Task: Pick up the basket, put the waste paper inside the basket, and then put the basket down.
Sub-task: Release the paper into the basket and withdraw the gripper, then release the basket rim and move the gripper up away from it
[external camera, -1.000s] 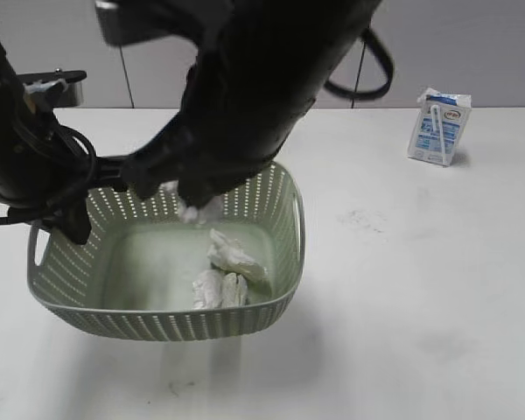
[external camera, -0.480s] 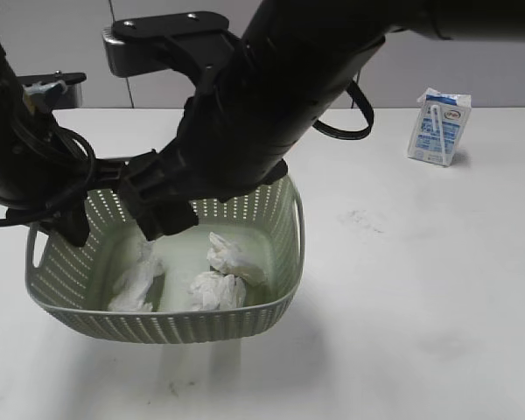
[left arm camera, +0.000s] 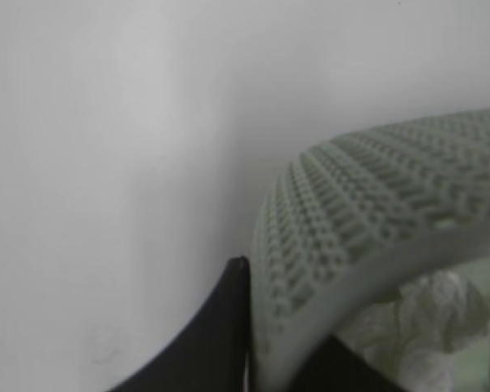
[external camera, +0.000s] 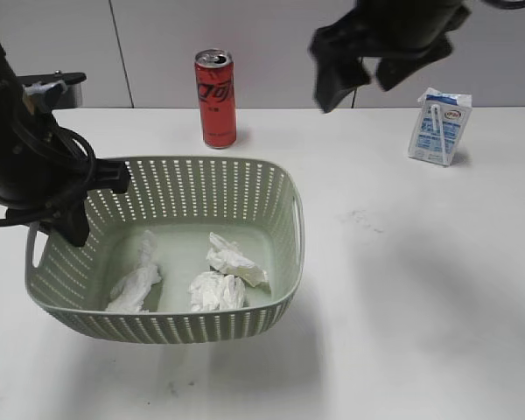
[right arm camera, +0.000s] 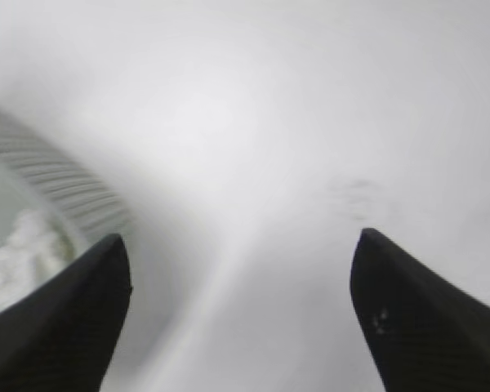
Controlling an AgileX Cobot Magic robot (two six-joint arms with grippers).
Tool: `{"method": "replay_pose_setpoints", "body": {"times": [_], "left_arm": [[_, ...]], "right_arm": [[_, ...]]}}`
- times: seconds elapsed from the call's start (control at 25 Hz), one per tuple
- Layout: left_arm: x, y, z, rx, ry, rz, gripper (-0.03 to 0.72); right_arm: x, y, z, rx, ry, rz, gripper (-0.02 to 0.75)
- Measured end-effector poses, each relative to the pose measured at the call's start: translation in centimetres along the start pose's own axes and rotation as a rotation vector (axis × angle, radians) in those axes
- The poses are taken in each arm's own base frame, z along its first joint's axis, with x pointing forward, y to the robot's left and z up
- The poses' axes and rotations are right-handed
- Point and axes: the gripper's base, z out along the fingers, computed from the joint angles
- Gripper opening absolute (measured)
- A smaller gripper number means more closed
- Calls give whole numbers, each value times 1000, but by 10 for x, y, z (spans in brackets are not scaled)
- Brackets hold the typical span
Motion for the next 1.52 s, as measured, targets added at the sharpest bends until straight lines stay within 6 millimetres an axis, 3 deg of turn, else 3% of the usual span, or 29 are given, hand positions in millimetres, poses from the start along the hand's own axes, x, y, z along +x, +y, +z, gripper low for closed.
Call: {"method": "replay_pose_setpoints", "body": {"times": [0.2, 0.32, 0.44, 0.52, 0.76, 0.92, 1.24, 1.52], "left_arm": [[0, 0, 0, 0, 0, 0, 6], [0, 0, 0, 0, 1, 0, 6], [0, 0, 0, -1, 3, 0, 6], [0, 0, 0, -1, 3, 0, 6], [1, 0, 0, -2, 6, 0, 6], [1, 0, 0, -4, 15, 0, 6], [1, 0, 3, -6, 25, -1, 6], [-5, 0, 24, -20, 60, -6, 6]], "right_arm": [[8, -98, -9, 117, 59, 160, 624], [22, -141, -14, 153, 123, 248, 609], [34, -171, -21, 180, 154, 321, 590], [38, -181, -24, 189, 158, 347, 581], [40, -177, -24, 133, 147, 381, 573], [57, -166, -33, 112, 159, 390, 572], [133, -124, -74, 129, 168, 378, 571], [200, -88, -101, 161, 1, 362, 571]]}}
